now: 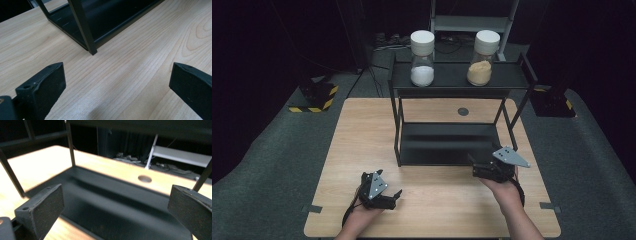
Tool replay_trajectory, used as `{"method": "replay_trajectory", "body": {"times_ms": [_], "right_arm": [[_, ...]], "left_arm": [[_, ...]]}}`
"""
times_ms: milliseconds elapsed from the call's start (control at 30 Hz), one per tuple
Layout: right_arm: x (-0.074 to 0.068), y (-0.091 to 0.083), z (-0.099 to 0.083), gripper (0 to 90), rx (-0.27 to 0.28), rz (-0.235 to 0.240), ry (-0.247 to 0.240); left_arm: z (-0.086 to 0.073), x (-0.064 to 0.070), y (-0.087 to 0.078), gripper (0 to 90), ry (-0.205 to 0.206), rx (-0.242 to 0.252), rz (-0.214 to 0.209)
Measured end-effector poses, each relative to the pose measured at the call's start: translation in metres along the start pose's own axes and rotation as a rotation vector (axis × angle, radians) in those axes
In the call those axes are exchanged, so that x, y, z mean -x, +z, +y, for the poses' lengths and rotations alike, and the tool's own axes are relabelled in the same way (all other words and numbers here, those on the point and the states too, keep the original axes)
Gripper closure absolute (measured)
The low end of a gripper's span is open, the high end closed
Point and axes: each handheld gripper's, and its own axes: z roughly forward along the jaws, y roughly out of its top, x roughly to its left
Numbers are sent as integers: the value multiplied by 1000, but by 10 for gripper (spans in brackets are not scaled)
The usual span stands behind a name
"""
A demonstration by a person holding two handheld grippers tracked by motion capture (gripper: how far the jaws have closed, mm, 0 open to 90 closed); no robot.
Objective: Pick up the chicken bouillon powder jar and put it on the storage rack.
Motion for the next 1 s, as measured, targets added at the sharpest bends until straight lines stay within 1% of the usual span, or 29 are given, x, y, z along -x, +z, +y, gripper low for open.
{"method": "replay_trajectory", "body": {"times_ms": [167, 367, 633, 667, 733, 767, 833, 933, 1000], "right_arm": [[-2, 1, -19, 0, -44, 1, 15], [-4, 4, -39, 0, -109, -8, 17], [-8, 5, -54, 0, -171, -28, -10], [-9, 5, -52, 0, -183, -31, -19], [-11, 4, -53, 0, -178, -40, -39], [-12, 4, -52, 0, -190, -42, -47], [-16, 5, -50, 0, -210, -53, -72], [-22, 6, -47, 0, -238, -60, -125], [-25, 5, -47, 0, -238, -65, -146]], "left_arm": [[0, 0, 0, 9, -2, 1, 2], [0, 1, 0, 9, -1, 2, 4], [0, 1, 0, 9, 0, 1, 4], [0, 1, 0, 10, 1, 1, 5], [0, 1, 0, 10, 0, 0, 6], [0, 1, 0, 10, 0, 0, 7], [0, 2, 0, 10, 0, 2, 8], [0, 2, 0, 9, 1, 2, 9], [0, 2, 0, 10, 1, 2, 10]]}}
